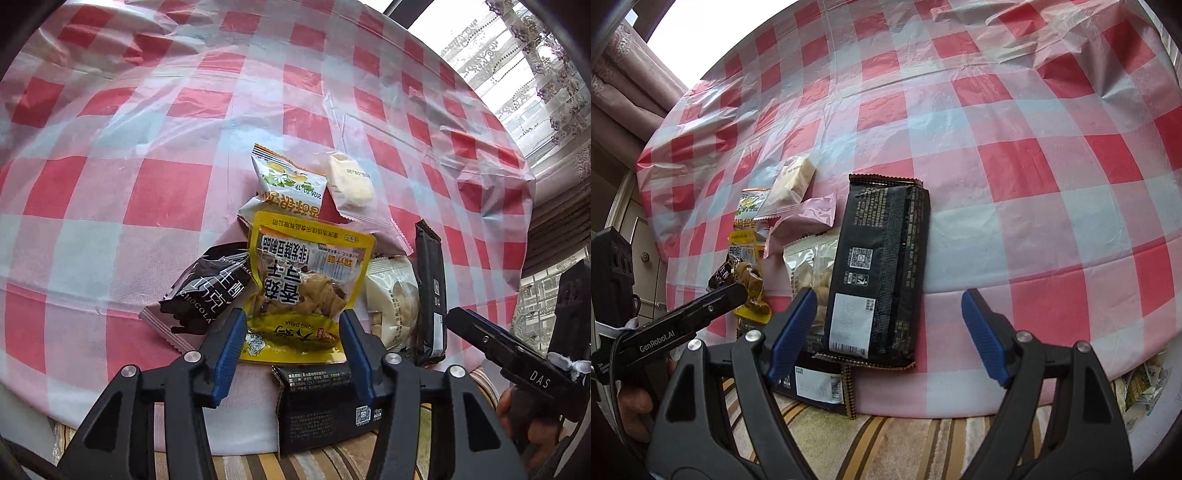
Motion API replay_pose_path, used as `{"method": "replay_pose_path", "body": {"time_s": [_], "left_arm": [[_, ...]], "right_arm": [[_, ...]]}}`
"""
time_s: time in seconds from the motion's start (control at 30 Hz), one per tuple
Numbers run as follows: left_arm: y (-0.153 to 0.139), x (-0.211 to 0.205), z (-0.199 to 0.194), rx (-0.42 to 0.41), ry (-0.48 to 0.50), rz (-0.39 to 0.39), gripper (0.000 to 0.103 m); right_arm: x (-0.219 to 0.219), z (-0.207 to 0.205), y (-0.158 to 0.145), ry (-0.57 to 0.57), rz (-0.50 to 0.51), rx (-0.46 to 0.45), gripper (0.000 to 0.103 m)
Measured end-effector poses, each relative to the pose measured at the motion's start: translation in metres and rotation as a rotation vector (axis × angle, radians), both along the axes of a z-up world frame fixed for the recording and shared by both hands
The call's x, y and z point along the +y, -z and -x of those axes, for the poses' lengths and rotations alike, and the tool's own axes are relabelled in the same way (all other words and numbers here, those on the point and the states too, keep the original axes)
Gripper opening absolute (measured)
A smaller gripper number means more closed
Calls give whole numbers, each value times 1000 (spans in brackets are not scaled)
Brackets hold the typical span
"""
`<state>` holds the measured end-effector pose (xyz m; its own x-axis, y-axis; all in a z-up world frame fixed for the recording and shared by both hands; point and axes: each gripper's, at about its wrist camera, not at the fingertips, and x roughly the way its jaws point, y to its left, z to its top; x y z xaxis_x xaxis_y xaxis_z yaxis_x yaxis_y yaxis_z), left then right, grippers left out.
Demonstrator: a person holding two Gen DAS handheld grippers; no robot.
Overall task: Organize snacks
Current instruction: 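Grasp the black chocolate bar with the right tool while the left tool grasps the yellow nut bag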
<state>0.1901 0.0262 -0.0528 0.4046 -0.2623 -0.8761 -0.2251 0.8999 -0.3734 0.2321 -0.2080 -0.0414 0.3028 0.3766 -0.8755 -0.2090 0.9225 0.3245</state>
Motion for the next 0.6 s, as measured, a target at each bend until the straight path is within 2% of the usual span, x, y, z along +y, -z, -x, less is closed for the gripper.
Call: {"method": "replay_pose_path", "body": {"time_s": [0.2,0.3,0.37,0.43,0.5,0.53,0.6], "left_arm": [[0,-18,-17,-14,59,-69,55],[2,-27,-24,-13,83,-129,63],[3,-31,-28,-21,102,-141,71],[3,-34,-31,-28,118,-153,74],[3,-39,-33,-27,134,-181,74],[3,-42,-33,-34,145,-184,67],[3,-46,-33,-41,162,-193,66]], "right_arm": [[8,-13,11,14,27,29,83],[12,-16,13,16,43,20,84],[15,-17,13,13,60,8,85],[19,-17,13,7,83,0,85],[22,-15,14,4,115,-10,82],[22,-14,13,5,124,-16,76],[20,-11,12,12,125,-23,60]]}}
